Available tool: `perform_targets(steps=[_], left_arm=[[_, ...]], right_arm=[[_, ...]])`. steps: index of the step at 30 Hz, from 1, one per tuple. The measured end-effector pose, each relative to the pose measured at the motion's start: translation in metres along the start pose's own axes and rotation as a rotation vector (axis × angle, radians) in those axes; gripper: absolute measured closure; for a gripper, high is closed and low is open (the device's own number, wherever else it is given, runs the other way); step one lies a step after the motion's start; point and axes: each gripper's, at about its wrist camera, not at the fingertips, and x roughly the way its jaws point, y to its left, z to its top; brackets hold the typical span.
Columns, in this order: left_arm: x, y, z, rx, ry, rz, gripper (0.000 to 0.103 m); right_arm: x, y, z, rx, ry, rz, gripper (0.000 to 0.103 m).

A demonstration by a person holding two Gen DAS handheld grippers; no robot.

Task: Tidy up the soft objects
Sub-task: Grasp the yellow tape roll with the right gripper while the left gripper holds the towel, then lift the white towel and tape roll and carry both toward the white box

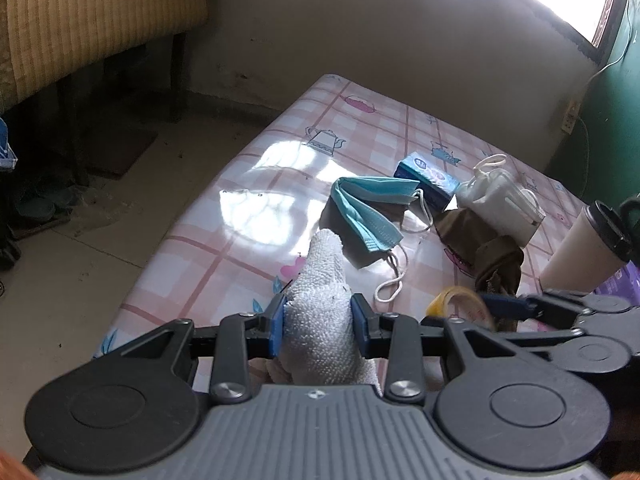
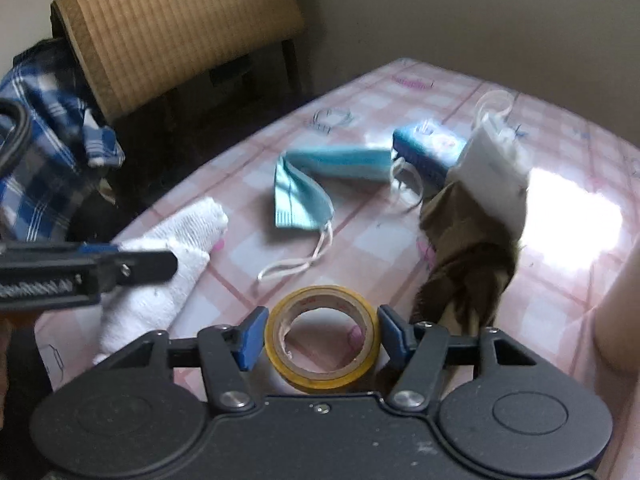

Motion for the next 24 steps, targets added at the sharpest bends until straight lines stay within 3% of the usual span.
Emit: perform_targets(steps=[7,13,24], left_arm=[[-0.011,-0.019,0.017,0.029,-0.036,-0.006,0.067],[-0.025,-0.048,0.05,0.072,-0.089,-0.049,0.067],[-0.01,-0.106,0.092,0.141,-0.088,-0.042,0.067]], right_arm=[[-0.044,0.005,0.03,0.006,-0.088,-0.073,0.032],[-0.077,-0.011,0.059,0.07,-0.141,-0.122,0.032],[-0.105,-0.059,0.084,0.16,-0.123,-0.288,0.032]])
